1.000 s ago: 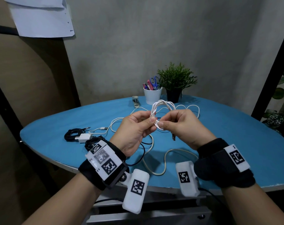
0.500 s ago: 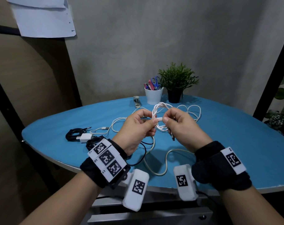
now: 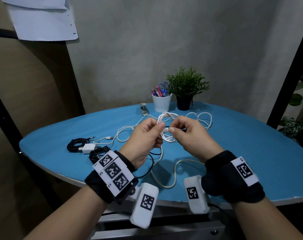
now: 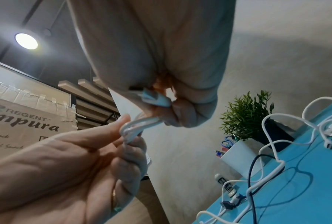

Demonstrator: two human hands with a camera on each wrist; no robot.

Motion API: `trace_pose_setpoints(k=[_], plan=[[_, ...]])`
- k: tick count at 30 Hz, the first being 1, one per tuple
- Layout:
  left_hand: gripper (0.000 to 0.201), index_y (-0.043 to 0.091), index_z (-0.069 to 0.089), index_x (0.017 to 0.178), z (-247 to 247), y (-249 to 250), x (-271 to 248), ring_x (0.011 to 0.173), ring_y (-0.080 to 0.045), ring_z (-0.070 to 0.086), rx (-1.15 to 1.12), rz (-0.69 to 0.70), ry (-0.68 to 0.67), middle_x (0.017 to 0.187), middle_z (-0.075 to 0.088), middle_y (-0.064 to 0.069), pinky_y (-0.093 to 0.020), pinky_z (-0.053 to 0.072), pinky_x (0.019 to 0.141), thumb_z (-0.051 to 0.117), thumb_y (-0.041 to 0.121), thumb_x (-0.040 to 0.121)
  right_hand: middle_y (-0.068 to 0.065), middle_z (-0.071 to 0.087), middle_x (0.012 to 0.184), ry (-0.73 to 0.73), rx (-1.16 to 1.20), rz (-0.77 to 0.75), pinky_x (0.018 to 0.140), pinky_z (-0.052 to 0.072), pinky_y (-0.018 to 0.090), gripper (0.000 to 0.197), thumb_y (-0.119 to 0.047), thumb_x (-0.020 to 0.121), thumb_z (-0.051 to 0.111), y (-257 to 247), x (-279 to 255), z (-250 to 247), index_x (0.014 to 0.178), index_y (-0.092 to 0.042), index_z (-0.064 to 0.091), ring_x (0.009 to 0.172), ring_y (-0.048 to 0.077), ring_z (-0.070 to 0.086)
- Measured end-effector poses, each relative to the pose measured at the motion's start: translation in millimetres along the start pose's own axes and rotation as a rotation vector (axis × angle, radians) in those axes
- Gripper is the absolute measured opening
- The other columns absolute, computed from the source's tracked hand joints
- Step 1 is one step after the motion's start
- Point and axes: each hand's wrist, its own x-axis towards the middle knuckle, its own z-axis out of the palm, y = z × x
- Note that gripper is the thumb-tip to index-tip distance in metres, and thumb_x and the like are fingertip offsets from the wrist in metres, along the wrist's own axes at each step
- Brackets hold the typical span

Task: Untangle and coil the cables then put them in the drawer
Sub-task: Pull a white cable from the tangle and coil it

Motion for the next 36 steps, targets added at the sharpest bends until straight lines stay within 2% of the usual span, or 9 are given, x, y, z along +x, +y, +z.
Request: trace_pose_setpoints(k=[4,6,12,15,20,24,29,33,36], plan=[[0.022,0.015,0.049,0.071,-9,-2,4,0.046,-0.006,0.048,0.014,0.047,0.064,0.068,0.054,-0.006,-0.016,0.042,0.045,0.055,0.014,0.092,-0.001,0.051,0.068,0.031,0.345,0.082,0.046,0.038,0.017,0.025,0.008,0.087,0.052,1,-2,-8,0.083,-0.016,0.057,0.049,0.007,0.048],[0.021,0.015,0.051,0.071,-13,-1,5,0.045,-0.005,0.048,0.029,0.069,0.078,0.070,0.054,-0.007,-0.016,0.042,0.045,0.055,0.014,0.092,0.004,0.053,0.068,0.041,0.360,0.129,0.050,0.042,0.019,0.027,0.011,0.086,0.051,4,-1,-13,0.084,-0.015,0.055,0.051,0.009,0.053],[0.016,0.013,0.057,0.074,-15,0,6,0.046,-0.006,0.048,0.119,0.121,0.074,0.057,0.055,0.002,-0.016,0.042,0.048,0.058,0.013,0.090,0.003,0.054,0.060,-0.035,-0.136,0.207,0.056,0.041,0.027,0.018,-0.010,0.088,0.059,17,6,-20,0.072,-0.019,0.062,0.054,0.014,0.050],[0.013,0.010,0.060,0.077,-18,0,6,0.051,-0.011,0.049,0.246,0.155,0.074,0.060,0.053,-0.005,-0.021,0.044,0.053,0.060,0.014,0.089,-0.003,0.046,0.051,-0.062,-0.226,0.255,0.052,0.033,0.024,0.022,-0.021,0.088,0.060,17,3,-23,0.067,-0.016,0.064,0.049,0.013,0.039],[0.016,0.010,0.060,0.077,-23,3,8,0.059,-0.021,0.052,0.469,0.262,0.089,0.061,0.055,-0.007,-0.042,0.051,0.065,0.064,0.022,0.087,0.005,0.043,0.052,-0.030,0.425,0.487,0.035,0.026,0.015,0.020,-0.005,0.091,0.055,12,-1,-20,0.071,-0.002,0.055,0.037,0.008,0.038],[0.020,0.012,0.055,0.073,-20,1,7,0.060,-0.022,0.056,0.526,0.262,0.102,0.058,0.056,-0.002,-0.045,0.052,0.068,0.064,0.024,0.086,0.008,0.052,0.055,-0.009,0.763,0.561,0.034,0.042,0.015,0.017,-0.001,0.091,0.053,5,0,-16,0.074,0.002,0.057,0.040,0.008,0.051],[0.016,0.007,0.054,0.075,-8,-6,1,0.053,-0.012,0.057,0.334,0.140,0.045,0.065,0.057,-0.007,-0.025,0.054,0.058,0.061,0.011,0.088,0.011,0.066,0.061,0.009,0.967,0.525,0.052,0.055,0.016,0.013,0.002,0.090,0.051,3,-1,-13,0.082,0.006,0.061,0.053,0.010,0.065],[0.017,0.009,0.052,0.074,-3,-7,-1,0.050,-0.010,0.058,0.113,0.056,0.010,0.066,0.058,-0.008,-0.023,0.054,0.056,0.058,0.008,0.090,0.006,0.059,0.063,0.101,0.774,0.407,0.045,0.046,0.015,0.012,-0.004,0.087,0.060,5,-1,-7,0.075,-0.007,0.058,0.049,0.006,0.055],[0.019,0.009,0.050,0.072,-2,-2,-3,0.049,-0.011,0.057,0.006,0.029,-0.013,0.066,0.059,-0.009,-0.022,0.054,0.054,0.056,0.009,0.090,0.007,0.059,0.075,0.122,0.664,0.297,0.060,0.050,0.024,0.017,-0.006,0.089,0.058,5,-2,-5,0.074,-0.012,0.053,0.065,0.011,0.057]])
